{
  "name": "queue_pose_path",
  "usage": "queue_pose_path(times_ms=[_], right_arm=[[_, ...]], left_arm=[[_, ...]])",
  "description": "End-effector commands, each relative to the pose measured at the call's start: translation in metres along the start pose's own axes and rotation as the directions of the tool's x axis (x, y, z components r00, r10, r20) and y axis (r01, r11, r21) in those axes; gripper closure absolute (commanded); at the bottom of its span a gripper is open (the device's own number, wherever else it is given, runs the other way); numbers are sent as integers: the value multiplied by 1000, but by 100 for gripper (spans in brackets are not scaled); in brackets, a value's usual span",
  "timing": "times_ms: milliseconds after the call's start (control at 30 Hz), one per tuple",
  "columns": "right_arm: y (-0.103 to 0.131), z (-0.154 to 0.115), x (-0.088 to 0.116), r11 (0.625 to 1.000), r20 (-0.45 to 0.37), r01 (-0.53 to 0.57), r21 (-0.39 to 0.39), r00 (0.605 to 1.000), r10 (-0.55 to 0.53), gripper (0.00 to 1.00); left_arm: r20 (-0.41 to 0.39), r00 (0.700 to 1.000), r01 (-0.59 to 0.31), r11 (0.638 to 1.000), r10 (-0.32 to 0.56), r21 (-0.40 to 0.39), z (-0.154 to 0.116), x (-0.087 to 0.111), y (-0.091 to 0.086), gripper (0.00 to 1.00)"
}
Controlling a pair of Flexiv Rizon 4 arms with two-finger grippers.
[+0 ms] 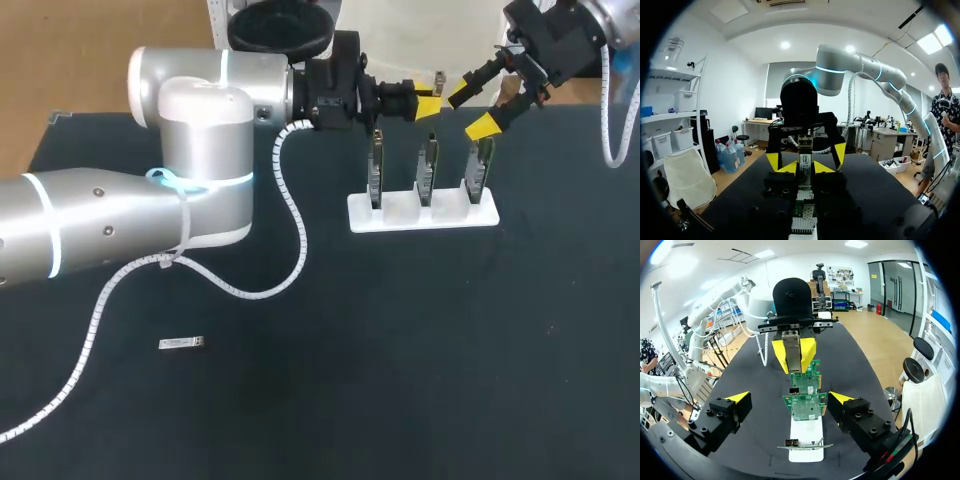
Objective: Pick up the optical module with the left hand, and insert it into the network port with the right hand.
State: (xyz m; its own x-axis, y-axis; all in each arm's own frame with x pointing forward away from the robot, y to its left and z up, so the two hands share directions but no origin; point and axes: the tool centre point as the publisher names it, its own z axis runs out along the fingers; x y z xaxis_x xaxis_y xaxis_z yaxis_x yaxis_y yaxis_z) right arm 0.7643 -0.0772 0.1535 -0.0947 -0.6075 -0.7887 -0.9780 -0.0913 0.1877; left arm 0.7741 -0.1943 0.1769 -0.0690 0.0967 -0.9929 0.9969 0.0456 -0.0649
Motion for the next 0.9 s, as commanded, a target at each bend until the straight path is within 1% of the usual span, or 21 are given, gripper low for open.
queue_pose_path(times_ms=[33, 367, 667, 900], right_arm=[[0, 0, 0, 1000, 1, 1, 2, 1000, -1, 0], [0, 0, 0, 1000, 1, 1, 2, 1000, -1, 0], [0, 0, 0, 1000, 1, 1, 2, 1000, -1, 0], [0, 0, 0, 1000, 1, 1, 2, 1000, -1, 0]], left_arm=[[-4, 1000, 6, 1000, -6, -4, -2, 2, 0, 100], [0, 1000, 13, 1000, -13, -13, -4, 3, -3, 100], [-6, 1000, 6, 1000, -6, 11, 4, 2, -11, 100], [-7, 1000, 7, 1000, -7, -1, 3, 4, -11, 100]])
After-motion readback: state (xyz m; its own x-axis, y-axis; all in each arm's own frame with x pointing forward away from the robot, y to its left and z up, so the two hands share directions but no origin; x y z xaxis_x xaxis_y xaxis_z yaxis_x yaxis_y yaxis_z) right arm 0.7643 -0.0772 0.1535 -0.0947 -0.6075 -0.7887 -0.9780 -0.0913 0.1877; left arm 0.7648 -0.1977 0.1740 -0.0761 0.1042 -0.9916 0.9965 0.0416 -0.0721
